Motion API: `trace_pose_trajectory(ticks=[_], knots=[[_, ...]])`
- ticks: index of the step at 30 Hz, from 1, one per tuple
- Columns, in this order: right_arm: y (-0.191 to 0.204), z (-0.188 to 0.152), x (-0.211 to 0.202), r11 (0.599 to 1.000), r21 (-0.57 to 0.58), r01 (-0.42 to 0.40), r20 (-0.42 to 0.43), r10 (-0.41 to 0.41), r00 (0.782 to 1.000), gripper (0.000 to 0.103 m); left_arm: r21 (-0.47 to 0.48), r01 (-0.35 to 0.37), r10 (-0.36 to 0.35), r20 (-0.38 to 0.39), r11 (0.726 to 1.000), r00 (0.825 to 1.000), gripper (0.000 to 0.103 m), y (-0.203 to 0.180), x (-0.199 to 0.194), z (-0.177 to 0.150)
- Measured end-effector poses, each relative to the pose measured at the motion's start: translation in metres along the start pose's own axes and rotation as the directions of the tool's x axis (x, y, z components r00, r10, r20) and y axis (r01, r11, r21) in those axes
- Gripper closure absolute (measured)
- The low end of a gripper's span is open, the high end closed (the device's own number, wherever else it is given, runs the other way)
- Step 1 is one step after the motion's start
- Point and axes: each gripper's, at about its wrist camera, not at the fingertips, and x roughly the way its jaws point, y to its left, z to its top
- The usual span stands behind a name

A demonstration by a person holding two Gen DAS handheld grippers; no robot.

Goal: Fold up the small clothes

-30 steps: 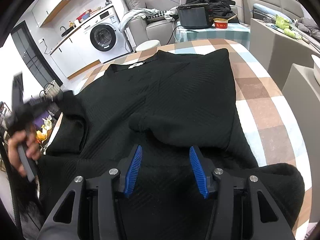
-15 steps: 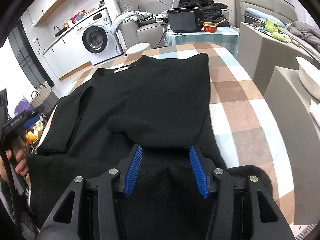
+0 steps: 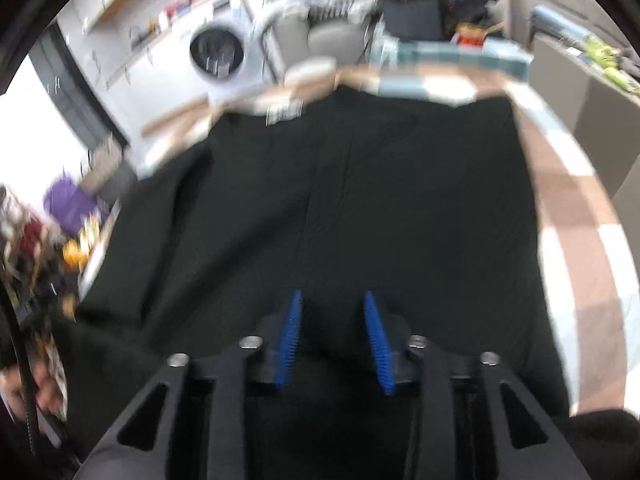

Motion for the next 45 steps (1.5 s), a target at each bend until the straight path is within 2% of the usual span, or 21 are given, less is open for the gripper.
trace_pose_trajectory(ticks=[3,6,10,13,17,19,22,26,33,38,43,45], knots=[[0.006,-0.016,-0.014,0.997,-0.075,0.008,-0.011,-0.008,1.000,0.071,0.007,-0.016,0.016,-0.001,1.000,1.000,0.030,0.004,-0.009,-0.007],[-0.005,-0.030,-0.050,0.998,-0.041,-0.036,0.040,0.038,0.999,0.068,0.019,-0.037,0.038,-0.014,0.999,0.999,0.030,0.011,-0.016,-0.018],[-0.042,-0.055,-0.113,0.997,0.052,0.049,0.156,-0.057,0.986,0.060,0.025,-0.058,0.058,-0.037,0.998,0.998,0.030,0.022,-0.021,-0.035],[-0.069,-0.076,-0.135,0.987,0.117,0.109,0.168,-0.128,0.978,0.050,0.011,-0.043,0.044,-0.065,0.999,0.997,0.030,0.030,-0.024,-0.053],[-0.097,-0.106,-0.133,0.978,0.172,0.117,0.120,-0.138,0.983,0.049,0.007,-0.037,0.038,-0.074,0.999,0.997,0.030,0.033,-0.029,-0.069],[-0.102,-0.118,-0.129,0.979,0.170,0.113,0.106,-0.133,0.985,0.049,0.018,-0.044,0.045,-0.070,0.999,0.997,0.030,0.033,-0.035,-0.076],[-0.106,-0.133,-0.124,0.984,0.162,0.073,0.087,-0.088,0.992,0.043,0.016,-0.057,0.058,-0.060,0.998,0.997,0.029,0.037,-0.047,-0.085],[-0.113,-0.147,-0.120,0.987,0.142,0.075,0.071,-0.086,0.994,0.043,0.016,-0.072,0.073,-0.040,0.997,0.997,0.026,0.044,-0.067,-0.094],[-0.125,-0.150,-0.115,0.988,0.150,0.024,0.073,-0.035,0.997,0.043,-0.007,-0.046,0.045,-0.045,0.999,0.998,0.025,0.057,-0.088,-0.106],[-0.124,-0.151,-0.120,0.991,0.132,-0.007,0.069,-0.002,0.998,0.043,0.005,-0.031,0.031,-0.027,1.000,0.999,0.024,0.059,-0.104,-0.102],[-0.129,-0.154,-0.120,0.989,0.135,-0.054,0.063,0.046,0.997,0.043,0.039,0.011,-0.008,-0.086,0.999,0.996,0.024,0.056,-0.097,-0.107],[-0.128,-0.154,-0.118,0.991,0.123,-0.057,0.057,0.050,0.997,0.044,0.058,0.001,0.005,-0.107,0.998,0.994,0.024,0.052,-0.089,-0.111]])
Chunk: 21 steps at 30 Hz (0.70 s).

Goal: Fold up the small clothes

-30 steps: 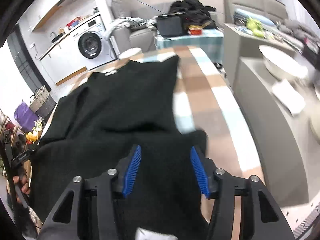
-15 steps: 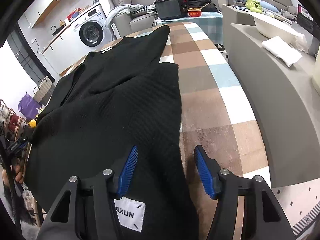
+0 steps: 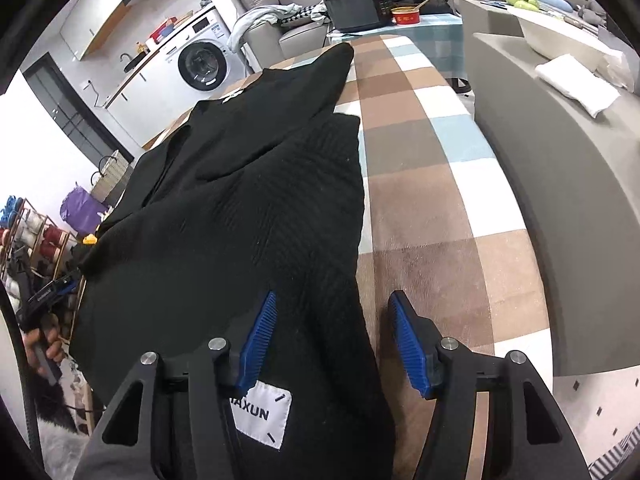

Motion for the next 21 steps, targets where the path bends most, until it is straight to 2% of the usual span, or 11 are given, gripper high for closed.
trace_pose_trajectory(ticks=[1,2,3,4,5,6,7,9,13,18,21], knots=[[0.001,0.000,0.001,1.000,-0.006,-0.004,-0.001,0.003,1.000,0.046,0.009,-0.011,0.012,-0.013,1.000,1.000,0.024,-0.003,0.006,-0.002],[0.003,0.000,0.001,1.000,-0.012,-0.008,0.000,0.008,1.000,0.054,0.012,-0.017,0.017,-0.018,1.000,1.000,0.024,-0.004,0.008,-0.003],[0.006,0.000,0.002,1.000,-0.027,-0.015,0.000,0.015,1.000,0.066,0.014,-0.015,0.016,-0.019,1.000,1.000,0.030,-0.005,0.011,-0.003],[0.009,0.000,0.003,0.999,-0.043,-0.011,-0.002,0.011,1.000,0.072,0.014,-0.011,0.012,-0.018,1.000,1.000,0.041,-0.006,0.013,-0.004],[0.012,0.000,0.004,0.998,-0.056,-0.003,-0.003,0.003,1.000,0.088,0.015,-0.005,0.006,-0.018,1.000,1.000,0.048,-0.007,0.015,-0.004],[0.015,0.000,0.004,0.997,-0.076,-0.002,-0.002,0.001,1.000,0.098,0.017,-0.010,0.011,-0.016,1.000,1.000,0.067,-0.007,0.017,-0.004],[0.019,0.000,0.003,0.995,-0.095,-0.005,0.003,0.005,1.000,0.098,0.017,-0.014,0.014,-0.009,1.000,1.000,0.091,-0.006,0.016,-0.003],[0.024,0.000,-0.008,0.993,-0.118,-0.026,0.044,0.031,0.999,0.099,-0.012,0.047,-0.047,0.013,0.999,0.999,0.094,-0.002,0.010,0.000],[0.025,0.004,-0.037,0.992,-0.105,-0.073,0.155,0.088,0.984,0.099,-0.007,0.073,-0.072,0.106,0.997,0.992,0.096,-0.005,-0.009,0.010],[0.032,0.015,-0.061,0.988,-0.104,-0.111,0.283,0.136,0.949,0.099,0.001,0.120,-0.118,0.196,0.993,0.974,0.096,-0.011,-0.031,0.029],[0.035,0.031,-0.064,0.992,-0.078,-0.099,0.346,0.120,0.931,0.099,0.001,0.133,-0.129,0.241,0.991,0.962,0.096,-0.014,-0.035,0.049]])
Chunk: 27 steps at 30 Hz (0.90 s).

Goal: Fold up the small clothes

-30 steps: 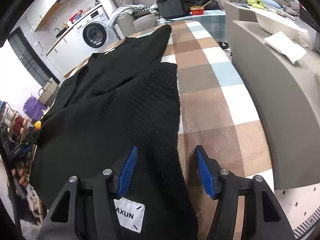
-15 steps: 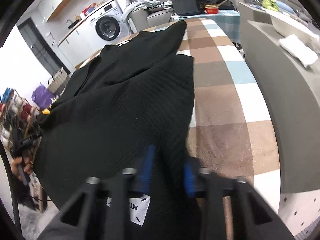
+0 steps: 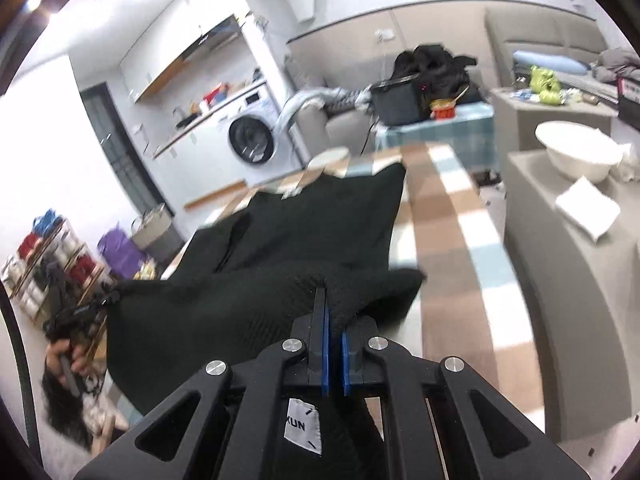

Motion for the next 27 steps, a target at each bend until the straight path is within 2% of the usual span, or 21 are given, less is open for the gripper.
trace_pose_trajectory(ticks=[4,8,9,10,11,12,13,14,15,18,21,23,24,25,27], knots=[[-0.009,0.020,0.028,0.996,0.061,0.072,0.010,-0.073,0.997,0.099,-0.024,-0.017,0.017,0.009,1.000,1.000,0.096,0.006,0.028,0.027],[-0.017,0.029,0.068,0.985,0.093,0.148,-0.040,-0.145,0.989,0.098,-0.049,-0.046,0.044,-0.042,0.998,0.998,0.096,0.014,0.069,0.041],[-0.019,0.029,0.075,0.983,0.094,0.158,-0.053,-0.154,0.987,0.094,-0.059,-0.062,0.058,-0.068,0.996,0.996,0.095,0.017,0.081,0.042],[-0.023,0.029,0.083,0.981,0.094,0.171,-0.074,-0.164,0.984,0.091,-0.068,-0.079,0.072,-0.095,0.995,0.993,0.090,0.019,0.091,0.041],[-0.026,0.029,0.088,0.978,0.095,0.188,-0.097,-0.179,0.979,0.082,-0.070,-0.097,0.089,-0.116,0.993,0.989,0.087,0.021,0.099,0.038],[-0.031,0.028,0.092,0.973,0.096,0.211,-0.123,-0.199,0.972,0.069,-0.070,-0.117,0.107,-0.135,0.991,0.985,0.077,0.024,0.104,0.036],[-0.036,0.025,0.093,0.967,0.101,0.235,-0.134,-0.221,0.966,0.062,-0.072,-0.128,0.117,-0.142,0.989,0.983,0.059,0.026,0.109,0.033],[-0.044,0.022,0.091,0.960,0.116,0.253,-0.135,-0.237,0.962,0.051,-0.084,-0.145,0.132,-0.144,0.986,0.981,0.050,0.030,0.112,0.031],[-0.050,0.021,0.090,0.961,0.130,0.245,-0.134,-0.228,0.964,0.050,-0.100,-0.153,0.138,-0.139,0.983,0.981,0.039,0.033,0.114,0.029],[-0.065,0.021,0.101,0.963,0.172,0.208,-0.176,-0.178,0.968,0.050,-0.135,-0.136,0.115,-0.157,0.981,0.981,0.038,0.040,0.129,0.028],[-0.065,0.024,0.123,0.972,0.163,0.167,-0.215,-0.130,0.968,0.050,-0.135,-0.112,0.090,-0.165,0.984,0.982,0.040,0.035,0.146,0.032],[-0.056,0.027,0.135,0.980,0.132,0.150,-0.227,-0.117,0.967,0.050,-0.111,-0.097,0.075,-0.181,0.989,0.981,0.052,0.025,0.158,0.034],[-0.050,0.028,0.141,0.983,0.106,0.151,-0.241,-0.122,0.963,0.052,-0.088,-0.097,0.080,-0.185,0.991,0.979,0.064,0.019,0.162,0.035],[-0.045,0.030,0.146,0.985,0.080,0.150,-0.250,-0.126,0.960,0.056,-0.059,-0.097,0.085,-0.190,0.994,0.978,0.077,0.013,0.167,0.037],[-0.038,0.031,0.152,0.988,0.045,0.145,-0.260,-0.129,0.957,0.071,-0.014,-0.088,0.083,-0.199,0.996,0.977,0.084,0.001,0.174,0.037]])
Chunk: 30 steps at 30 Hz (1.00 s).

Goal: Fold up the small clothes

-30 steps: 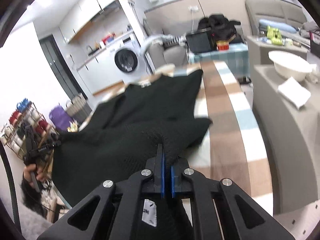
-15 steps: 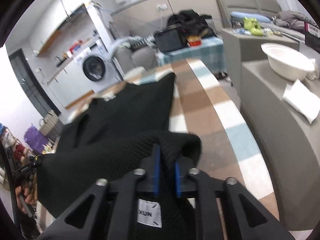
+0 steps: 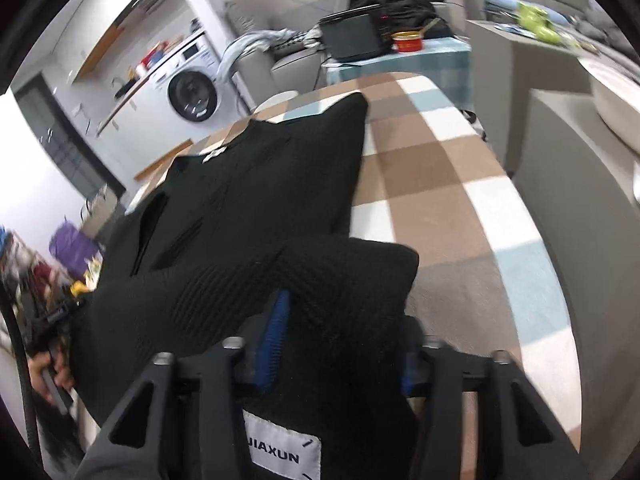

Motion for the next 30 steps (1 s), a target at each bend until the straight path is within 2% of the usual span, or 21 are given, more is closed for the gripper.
trace_pose_trajectory(ticks=[3,5,11,13,14,16,17,19,23,30], knots=[[0.006,-0.002,0.008,0.999,-0.045,0.020,-0.036,-0.022,0.999,0.081,0.052,-0.028,0.027,0.006,0.998,1.000,0.086,-0.011,0.001,-0.001],[0.009,-0.006,0.007,0.998,-0.061,0.017,-0.046,-0.020,0.999,0.084,0.058,-0.023,0.022,0.008,0.998,1.000,0.087,-0.013,0.000,-0.005],[0.012,-0.028,-0.009,0.997,-0.070,0.013,-0.076,-0.018,0.997,0.084,0.085,-0.040,0.040,0.005,0.996,0.999,0.087,-0.013,-0.021,-0.026],[0.011,-0.038,-0.016,0.998,-0.068,0.011,-0.083,-0.017,0.996,0.084,0.084,-0.044,0.043,0.004,0.996,0.999,0.082,-0.011,-0.030,-0.036],[0.010,-0.042,-0.020,0.998,-0.060,0.014,-0.083,-0.019,0.996,0.081,0.071,-0.049,0.049,0.010,0.996,0.999,0.079,-0.008,-0.035,-0.040],[0.004,-0.046,-0.026,0.999,-0.033,0.009,-0.066,-0.011,0.998,0.070,0.035,-0.038,0.037,0.017,0.999,0.999,0.063,0.002,-0.046,-0.047],[0.001,-0.047,-0.030,1.000,-0.020,0.004,-0.058,-0.005,0.998,0.060,0.016,-0.035,0.035,0.020,0.999,0.999,0.058,0.007,-0.052,-0.049],[-0.010,-0.050,-0.044,1.000,0.009,0.008,-0.036,-0.008,0.999,0.057,-0.013,-0.041,0.042,0.034,0.999,0.999,0.049,0.020,-0.066,-0.055],[-0.023,-0.064,-0.069,1.000,0.000,-0.010,-0.028,0.010,1.000,0.056,-0.043,-0.057,0.059,0.045,0.997,0.997,0.045,0.039,-0.091,-0.072],[-0.024,-0.086,-0.068,0.999,-0.046,-0.028,-0.085,0.024,0.996,0.056,-0.021,-0.043,0.043,-0.001,0.999,0.999,0.044,0.039,-0.096,-0.101]])
